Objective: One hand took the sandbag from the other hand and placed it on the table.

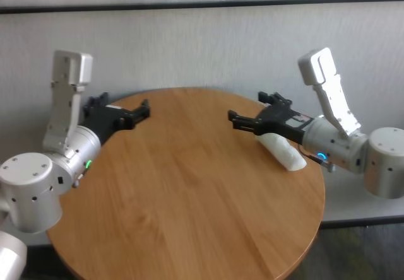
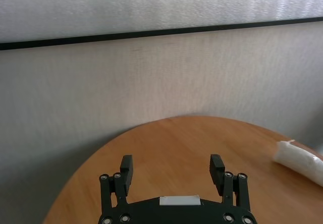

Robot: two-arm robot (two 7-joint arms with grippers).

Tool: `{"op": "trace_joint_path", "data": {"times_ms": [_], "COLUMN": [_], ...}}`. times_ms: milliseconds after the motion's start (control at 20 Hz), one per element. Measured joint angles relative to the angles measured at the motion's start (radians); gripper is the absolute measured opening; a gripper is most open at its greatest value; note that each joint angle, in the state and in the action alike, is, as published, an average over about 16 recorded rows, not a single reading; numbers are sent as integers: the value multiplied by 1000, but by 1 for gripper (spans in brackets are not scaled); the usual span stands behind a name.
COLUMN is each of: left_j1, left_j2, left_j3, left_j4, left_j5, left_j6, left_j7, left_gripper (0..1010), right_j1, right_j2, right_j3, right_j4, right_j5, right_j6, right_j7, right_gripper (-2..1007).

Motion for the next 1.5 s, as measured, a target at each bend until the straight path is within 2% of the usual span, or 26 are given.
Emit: {"op": "trace_joint_path", "data": {"times_ms": [350,550,750,1050,1500], "left_j1": [15,19,20,19,17], "left_j2": [-16,-24,-31,-37,-38], "left_j3": [-35,-46,-53,-58,-59], "left_j4": [-11,-13,-12,-9,-7], "left_j5": [16,19,18,15,12], "left_j6": [25,38,48,59,62], "left_j7": [34,31,19,4,2], "left_gripper": [1000,1000,1000,1000,1000], "right_j1": [14,24,28,25,14], "right_j2": [-59,-91,-112,-122,-117], "right_j3": [-6,-8,-10,-14,-15], "right_j4": [8,23,30,24,10], "right_j5": [-28,-38,-47,-59,-66], "right_j6": [-33,-40,-42,-37,-28], "right_j7": [11,21,36,57,71], "right_gripper": [1000,1000,1000,1000,1000]}}
